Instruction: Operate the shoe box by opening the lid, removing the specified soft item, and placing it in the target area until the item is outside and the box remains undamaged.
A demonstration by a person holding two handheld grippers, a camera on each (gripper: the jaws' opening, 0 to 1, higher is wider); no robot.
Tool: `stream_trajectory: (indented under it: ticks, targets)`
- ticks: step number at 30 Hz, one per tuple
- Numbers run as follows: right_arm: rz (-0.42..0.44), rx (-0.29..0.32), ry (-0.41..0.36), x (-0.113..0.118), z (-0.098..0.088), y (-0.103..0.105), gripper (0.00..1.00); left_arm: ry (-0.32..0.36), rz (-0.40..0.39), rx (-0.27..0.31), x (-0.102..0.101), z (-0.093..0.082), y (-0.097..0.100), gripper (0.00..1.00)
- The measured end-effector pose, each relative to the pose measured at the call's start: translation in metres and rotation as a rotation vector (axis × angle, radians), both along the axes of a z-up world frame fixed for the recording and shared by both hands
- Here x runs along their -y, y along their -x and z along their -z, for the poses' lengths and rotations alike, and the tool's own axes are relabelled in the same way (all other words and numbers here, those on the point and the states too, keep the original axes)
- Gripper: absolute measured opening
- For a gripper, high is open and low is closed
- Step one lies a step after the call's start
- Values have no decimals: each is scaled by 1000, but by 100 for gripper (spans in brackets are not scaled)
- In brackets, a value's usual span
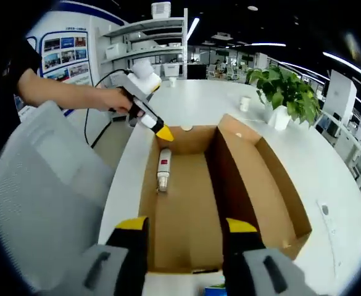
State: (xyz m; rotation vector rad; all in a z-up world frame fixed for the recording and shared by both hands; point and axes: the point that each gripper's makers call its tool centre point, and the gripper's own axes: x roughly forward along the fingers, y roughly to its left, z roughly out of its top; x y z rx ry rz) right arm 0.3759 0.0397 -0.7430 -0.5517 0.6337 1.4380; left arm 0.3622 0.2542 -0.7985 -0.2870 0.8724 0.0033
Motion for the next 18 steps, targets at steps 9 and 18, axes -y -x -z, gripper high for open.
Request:
stream_trajectory:
  ticks: [9,18]
  targets:
    - [-29,-24,28,-35,23,2,45,4,-5,0,-2,1,-1,4]
    - [-63,-12,78,-55,40,0,45,8,-10,5,-4,3,-2,4]
